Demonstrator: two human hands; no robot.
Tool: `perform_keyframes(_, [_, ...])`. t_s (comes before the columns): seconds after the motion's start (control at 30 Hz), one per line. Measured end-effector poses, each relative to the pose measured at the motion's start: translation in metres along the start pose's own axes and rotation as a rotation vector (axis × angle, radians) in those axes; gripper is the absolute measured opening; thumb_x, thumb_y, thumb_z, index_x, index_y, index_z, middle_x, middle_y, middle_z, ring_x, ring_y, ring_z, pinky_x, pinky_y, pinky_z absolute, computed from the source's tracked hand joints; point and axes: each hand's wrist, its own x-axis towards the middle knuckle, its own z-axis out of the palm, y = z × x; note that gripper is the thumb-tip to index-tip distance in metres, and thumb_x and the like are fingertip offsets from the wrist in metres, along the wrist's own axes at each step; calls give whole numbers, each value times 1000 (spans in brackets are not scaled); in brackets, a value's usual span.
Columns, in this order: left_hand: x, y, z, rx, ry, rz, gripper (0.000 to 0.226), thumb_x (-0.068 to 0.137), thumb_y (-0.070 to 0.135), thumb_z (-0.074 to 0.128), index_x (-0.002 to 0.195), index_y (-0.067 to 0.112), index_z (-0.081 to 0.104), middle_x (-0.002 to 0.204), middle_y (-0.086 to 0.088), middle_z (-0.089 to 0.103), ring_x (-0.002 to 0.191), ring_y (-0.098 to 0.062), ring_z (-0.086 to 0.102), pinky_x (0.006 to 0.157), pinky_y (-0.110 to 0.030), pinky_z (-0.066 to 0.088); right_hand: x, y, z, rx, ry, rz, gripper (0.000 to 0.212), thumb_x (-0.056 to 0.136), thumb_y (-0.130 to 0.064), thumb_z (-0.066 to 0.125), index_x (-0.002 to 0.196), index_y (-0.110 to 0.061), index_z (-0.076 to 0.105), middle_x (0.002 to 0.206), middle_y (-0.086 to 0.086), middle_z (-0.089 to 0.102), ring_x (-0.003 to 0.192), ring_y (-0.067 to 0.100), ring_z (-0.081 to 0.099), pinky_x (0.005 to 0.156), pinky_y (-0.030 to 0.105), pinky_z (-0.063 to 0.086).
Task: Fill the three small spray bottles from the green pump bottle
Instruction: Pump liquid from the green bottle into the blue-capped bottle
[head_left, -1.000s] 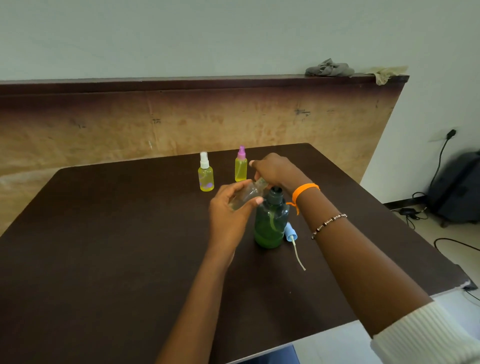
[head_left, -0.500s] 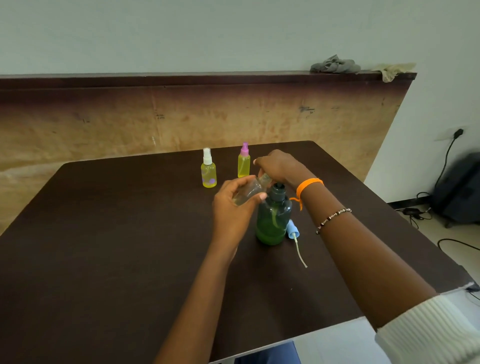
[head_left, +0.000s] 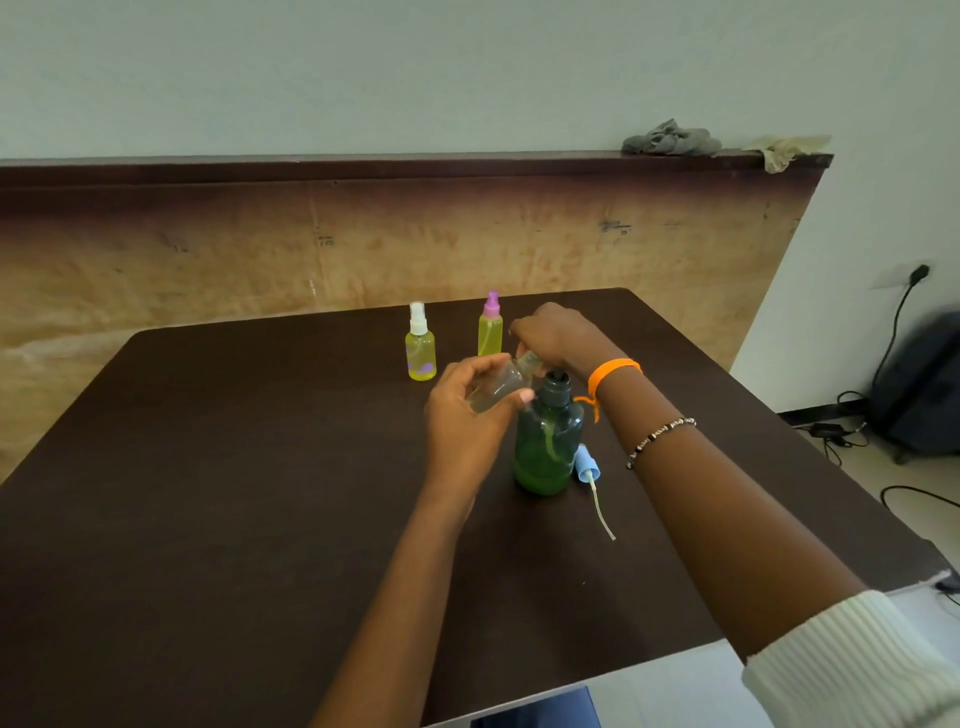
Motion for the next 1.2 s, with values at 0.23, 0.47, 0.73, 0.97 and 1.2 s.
perform_keyframes(0.23, [-1,-4,3,5,2,-4,39,70,5,79,97,29,65,106,-3,66,93,-2,61,75,-8,46,7,11,4,67,-6,8,56,78,-46,35,105,-8,66,101,13,65,93,32,60,87,39,49])
perform_keyframes(0.47, [1,2,1,-15,-2,-3,39,70,3,78,97,27,65,106,-1,67,94,1,61,73,-5,44,9,4,1,80,-63,9,40,86,-43,41,82,-11,65,74,8,67,81,30,65,85,41,50])
perform_keyframes(0.73, [-1,-3,3,6,6,-21,38,70,3,78,97,26,65,107,-1,66,93,2,60,73,-6,44,2,13,8,55,132,-46,44,80,-42,40,97,-11,66,105,12,65,99,35,59,98,49,43])
perform_keyframes(0.97, [-1,3,0,3,8,-13,38,71,2,77,97,26,65,107,0,66,89,6,60,71,-4,43,7,-2,0,5,-66,-22,46,87,-42,39,98,-8,68,81,9,66,84,31,63,83,36,49])
perform_keyframes(1.2, [-1,-2,3,29,1,-22,37,70,4,78,100,23,66,107,-3,66,91,1,61,73,-7,46,18,14,7,27,-33,-20,49,89,-42,36,103,-8,68,100,11,67,82,26,60,76,32,46])
